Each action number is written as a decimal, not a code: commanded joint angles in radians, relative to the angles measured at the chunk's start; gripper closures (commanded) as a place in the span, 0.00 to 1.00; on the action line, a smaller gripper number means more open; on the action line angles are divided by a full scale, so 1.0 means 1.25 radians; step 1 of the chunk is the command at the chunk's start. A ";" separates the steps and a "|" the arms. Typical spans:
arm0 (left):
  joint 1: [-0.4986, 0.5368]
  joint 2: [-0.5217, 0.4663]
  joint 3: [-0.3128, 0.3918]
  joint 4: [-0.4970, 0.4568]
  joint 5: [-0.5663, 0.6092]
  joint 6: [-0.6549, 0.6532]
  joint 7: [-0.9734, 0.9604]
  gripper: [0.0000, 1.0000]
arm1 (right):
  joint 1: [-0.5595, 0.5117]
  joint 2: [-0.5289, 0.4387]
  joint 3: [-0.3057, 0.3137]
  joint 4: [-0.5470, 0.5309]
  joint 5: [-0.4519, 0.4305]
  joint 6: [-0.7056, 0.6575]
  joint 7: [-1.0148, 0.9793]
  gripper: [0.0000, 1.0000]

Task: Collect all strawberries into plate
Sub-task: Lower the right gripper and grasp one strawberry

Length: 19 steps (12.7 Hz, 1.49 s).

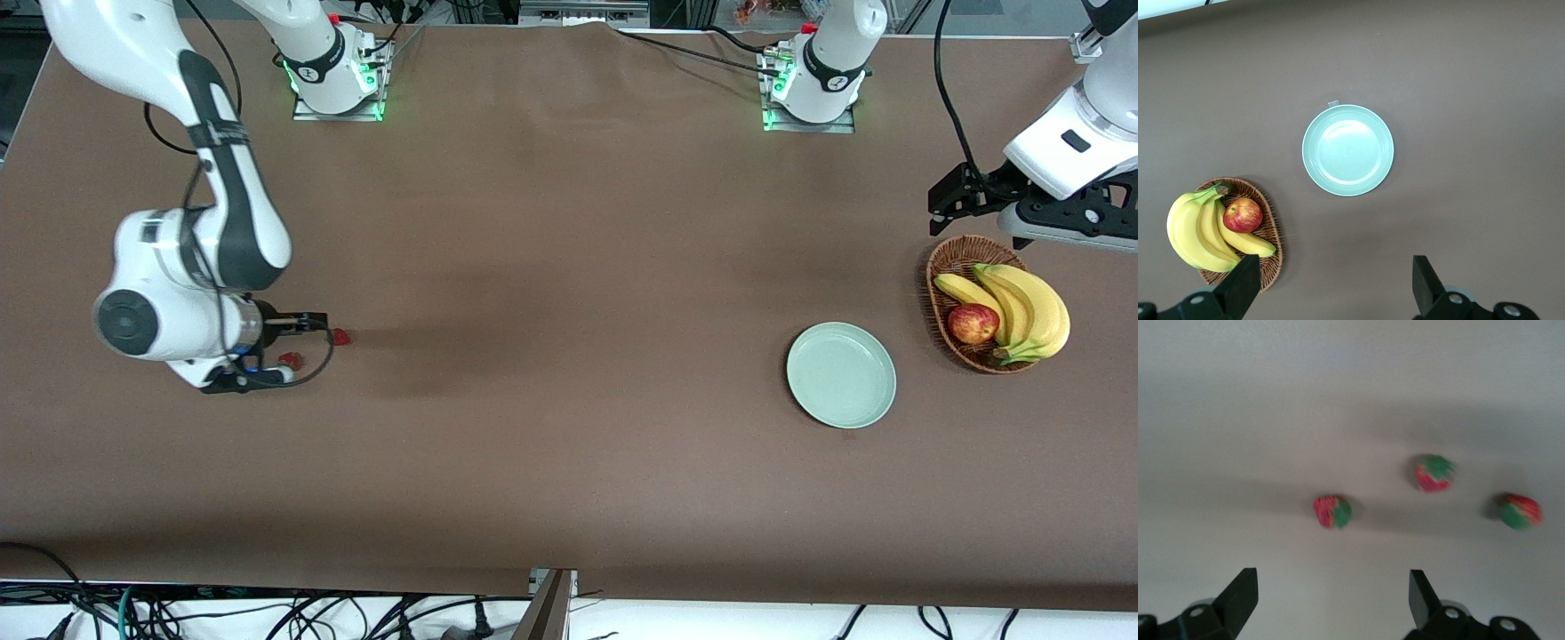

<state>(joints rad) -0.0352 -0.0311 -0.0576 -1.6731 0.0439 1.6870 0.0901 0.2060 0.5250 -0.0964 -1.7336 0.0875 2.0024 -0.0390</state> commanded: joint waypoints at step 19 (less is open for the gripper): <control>0.000 0.010 -0.004 0.023 0.014 -0.017 -0.005 0.00 | 0.019 0.017 -0.001 -0.183 0.007 0.281 -0.003 0.63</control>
<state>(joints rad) -0.0352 -0.0311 -0.0576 -1.6731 0.0439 1.6866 0.0901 0.2267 0.5429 -0.0944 -1.9463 0.0881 2.3332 -0.0394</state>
